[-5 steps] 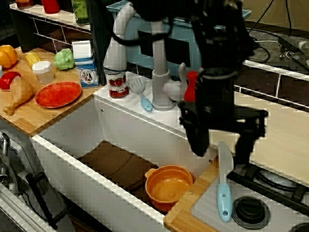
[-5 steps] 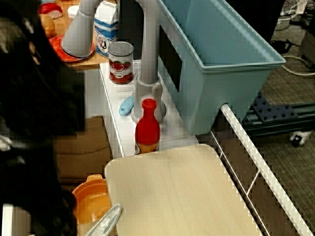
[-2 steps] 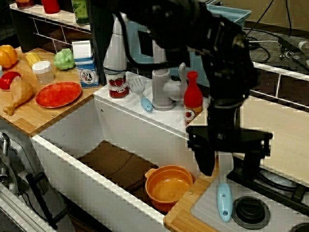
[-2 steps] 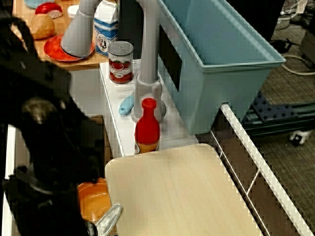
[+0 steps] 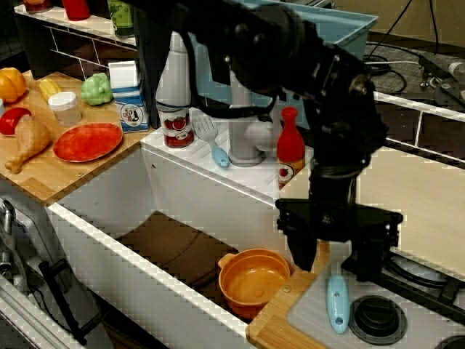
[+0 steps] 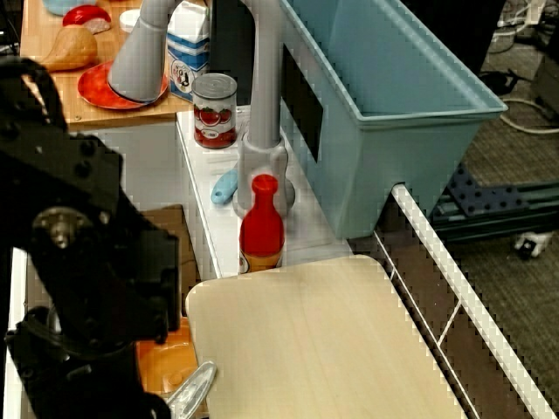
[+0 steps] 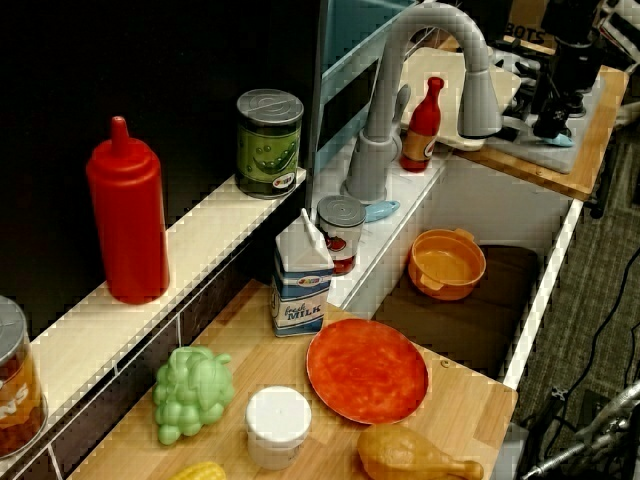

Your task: Put knife on cutting board

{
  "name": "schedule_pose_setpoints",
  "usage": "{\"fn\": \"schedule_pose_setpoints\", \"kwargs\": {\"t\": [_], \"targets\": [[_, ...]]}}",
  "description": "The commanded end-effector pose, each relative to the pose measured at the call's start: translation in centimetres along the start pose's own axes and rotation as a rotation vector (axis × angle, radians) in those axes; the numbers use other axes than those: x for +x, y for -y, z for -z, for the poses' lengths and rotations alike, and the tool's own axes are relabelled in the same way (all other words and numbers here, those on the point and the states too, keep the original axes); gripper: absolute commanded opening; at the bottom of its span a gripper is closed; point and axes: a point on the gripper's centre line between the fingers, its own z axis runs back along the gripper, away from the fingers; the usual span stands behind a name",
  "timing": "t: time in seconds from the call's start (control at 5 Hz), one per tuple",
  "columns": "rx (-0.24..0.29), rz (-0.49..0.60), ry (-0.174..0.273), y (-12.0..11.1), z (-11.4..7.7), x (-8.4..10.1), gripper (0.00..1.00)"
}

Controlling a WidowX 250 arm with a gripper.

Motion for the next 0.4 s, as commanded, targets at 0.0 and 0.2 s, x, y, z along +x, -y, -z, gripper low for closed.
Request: {"fn": "schedule_pose_setpoints", "kwargs": {"t": [0.0,0.2], "targets": [[-0.013,0.014,-0.022,-0.01,0.14,-0.29,1.00],[-0.029,0.018,-0.024,0.10,0.89,-0.06,1.00]]}}
